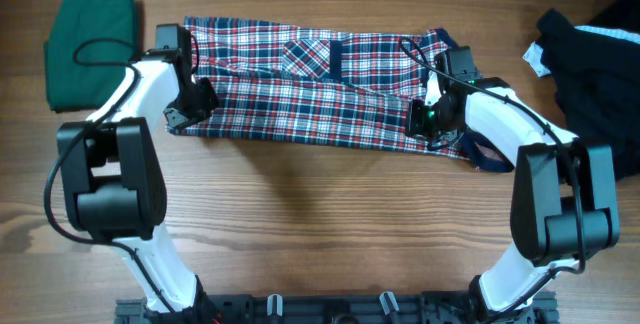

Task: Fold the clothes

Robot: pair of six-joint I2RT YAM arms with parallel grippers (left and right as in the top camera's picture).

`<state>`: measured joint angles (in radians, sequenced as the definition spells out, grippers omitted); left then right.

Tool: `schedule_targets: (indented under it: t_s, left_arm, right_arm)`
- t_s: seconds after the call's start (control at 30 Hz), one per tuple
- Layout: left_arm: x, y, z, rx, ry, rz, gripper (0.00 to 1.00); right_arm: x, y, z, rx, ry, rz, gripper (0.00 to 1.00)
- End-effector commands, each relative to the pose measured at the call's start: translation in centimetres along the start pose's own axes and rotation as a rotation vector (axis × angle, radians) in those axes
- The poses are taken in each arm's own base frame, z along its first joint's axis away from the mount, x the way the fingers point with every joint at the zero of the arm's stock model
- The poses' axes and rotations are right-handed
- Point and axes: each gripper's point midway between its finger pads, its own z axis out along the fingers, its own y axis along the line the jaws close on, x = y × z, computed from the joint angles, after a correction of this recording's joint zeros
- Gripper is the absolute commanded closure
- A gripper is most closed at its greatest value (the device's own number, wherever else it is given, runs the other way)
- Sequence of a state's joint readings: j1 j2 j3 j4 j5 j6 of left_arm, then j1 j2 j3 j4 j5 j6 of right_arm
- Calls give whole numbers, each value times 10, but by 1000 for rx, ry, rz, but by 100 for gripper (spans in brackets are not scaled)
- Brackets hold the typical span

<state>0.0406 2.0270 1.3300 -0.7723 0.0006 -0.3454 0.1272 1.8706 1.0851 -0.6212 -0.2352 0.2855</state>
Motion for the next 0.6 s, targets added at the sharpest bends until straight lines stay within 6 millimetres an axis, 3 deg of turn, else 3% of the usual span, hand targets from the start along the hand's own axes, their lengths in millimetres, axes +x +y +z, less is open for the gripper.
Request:
schedule_targets:
  t_s: [0.0,0.33,0.57]
  left_arm:
    - [75,46,46,-176,241,-48,96]
    - [128,65,36,-253,430,-85,96]
    - [161,70,39,-249,518,-114,96]
  right_arm:
    - [48,-23,18,76,162,71,96]
    - [79,-25,10,95,293,138,96]
    - [98,-30,10,117,349,174,96]
